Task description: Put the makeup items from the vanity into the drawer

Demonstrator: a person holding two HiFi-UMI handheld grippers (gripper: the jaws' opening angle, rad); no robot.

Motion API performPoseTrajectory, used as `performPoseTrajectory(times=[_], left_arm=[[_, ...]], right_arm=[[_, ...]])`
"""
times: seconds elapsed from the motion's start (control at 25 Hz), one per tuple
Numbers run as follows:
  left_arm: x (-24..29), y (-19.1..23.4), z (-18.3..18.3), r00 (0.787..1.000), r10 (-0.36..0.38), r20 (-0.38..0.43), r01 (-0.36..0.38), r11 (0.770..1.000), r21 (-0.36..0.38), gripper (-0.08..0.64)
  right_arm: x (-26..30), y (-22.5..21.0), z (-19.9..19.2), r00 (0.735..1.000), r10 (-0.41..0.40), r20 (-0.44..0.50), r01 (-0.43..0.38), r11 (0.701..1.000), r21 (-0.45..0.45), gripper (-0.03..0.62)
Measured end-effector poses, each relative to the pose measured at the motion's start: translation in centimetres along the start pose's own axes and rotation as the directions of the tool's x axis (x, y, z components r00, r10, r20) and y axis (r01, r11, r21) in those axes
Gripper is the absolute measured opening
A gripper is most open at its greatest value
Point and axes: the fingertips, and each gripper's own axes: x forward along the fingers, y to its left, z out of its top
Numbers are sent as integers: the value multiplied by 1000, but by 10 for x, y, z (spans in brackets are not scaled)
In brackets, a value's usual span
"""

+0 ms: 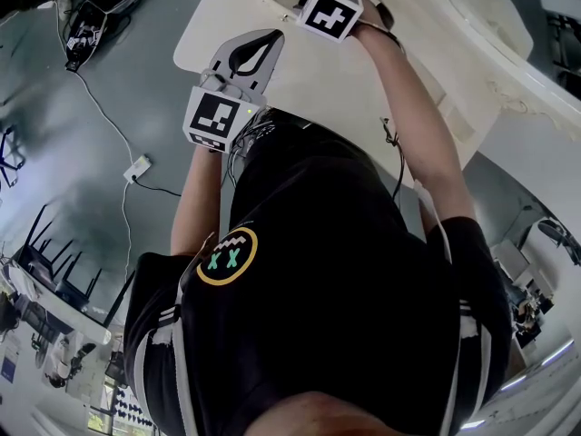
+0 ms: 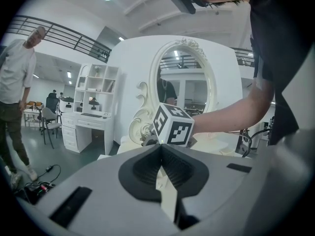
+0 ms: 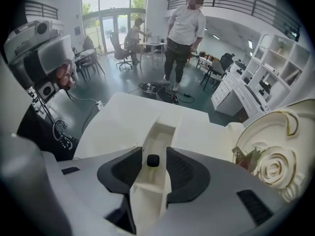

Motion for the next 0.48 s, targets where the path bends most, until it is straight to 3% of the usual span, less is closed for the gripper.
performPoseTrajectory(times=[0.28,0.48], left_arm=[[9,-9,9,999,-31,-7,31,999,32,20],[19,-25,17,998,-67,-12,68,996,59,20]], right_arm=[[-50,3,10,994,-44,103,41,999,27,183],[-113,6,6,960,-129,249,103,988,114,183]])
